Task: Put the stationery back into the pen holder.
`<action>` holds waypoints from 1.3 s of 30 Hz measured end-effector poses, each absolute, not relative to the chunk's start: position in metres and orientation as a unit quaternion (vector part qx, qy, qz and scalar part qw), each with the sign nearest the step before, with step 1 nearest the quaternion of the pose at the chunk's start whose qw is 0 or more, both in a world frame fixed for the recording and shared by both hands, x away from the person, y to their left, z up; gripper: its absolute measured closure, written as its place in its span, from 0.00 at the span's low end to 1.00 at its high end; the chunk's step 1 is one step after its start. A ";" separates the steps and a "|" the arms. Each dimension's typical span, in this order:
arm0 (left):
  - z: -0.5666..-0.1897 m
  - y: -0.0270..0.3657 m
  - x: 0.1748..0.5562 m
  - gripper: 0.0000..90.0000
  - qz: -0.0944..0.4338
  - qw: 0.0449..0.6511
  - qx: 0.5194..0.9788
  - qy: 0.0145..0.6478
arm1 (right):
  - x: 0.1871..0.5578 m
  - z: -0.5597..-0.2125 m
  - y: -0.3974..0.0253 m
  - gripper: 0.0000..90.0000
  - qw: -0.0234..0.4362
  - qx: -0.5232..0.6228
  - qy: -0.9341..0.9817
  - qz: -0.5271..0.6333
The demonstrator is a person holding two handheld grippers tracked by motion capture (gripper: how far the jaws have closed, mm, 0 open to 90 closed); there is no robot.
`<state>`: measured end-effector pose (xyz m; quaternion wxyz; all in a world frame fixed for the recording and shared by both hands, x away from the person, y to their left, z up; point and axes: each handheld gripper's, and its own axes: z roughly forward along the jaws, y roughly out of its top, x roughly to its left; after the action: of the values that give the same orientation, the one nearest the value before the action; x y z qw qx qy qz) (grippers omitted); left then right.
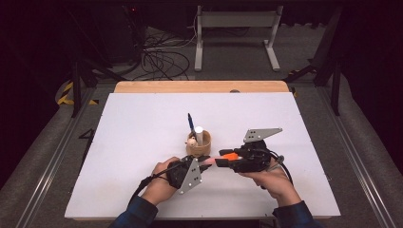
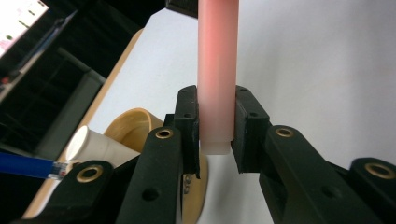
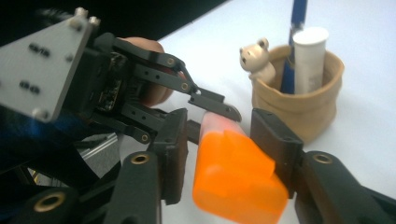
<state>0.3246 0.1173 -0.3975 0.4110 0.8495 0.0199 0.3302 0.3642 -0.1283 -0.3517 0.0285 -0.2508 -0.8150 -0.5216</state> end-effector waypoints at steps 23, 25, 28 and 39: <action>-0.398 0.129 0.348 0.84 0.069 0.528 0.839 0.112 | 0.364 -0.352 -0.149 0.71 0.005 -0.210 -0.759 -0.616; -0.398 0.129 0.349 0.84 0.051 0.535 0.836 0.114 | 0.364 -0.352 -0.150 0.73 0.017 -0.210 -0.754 -0.622; -0.398 0.128 0.348 0.84 0.036 0.534 0.837 0.114 | 0.365 -0.353 -0.150 0.74 0.030 -0.203 -0.749 -0.630; -0.397 0.127 0.347 0.66 0.075 0.508 0.847 0.137 | 0.362 -0.352 -0.145 0.75 -0.009 -0.218 -0.765 -0.606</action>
<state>0.3473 0.1272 -0.3969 0.5077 0.8473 0.1371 0.0748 0.3618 -0.1451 -0.3516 -0.0091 -0.2179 -0.7653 -0.6056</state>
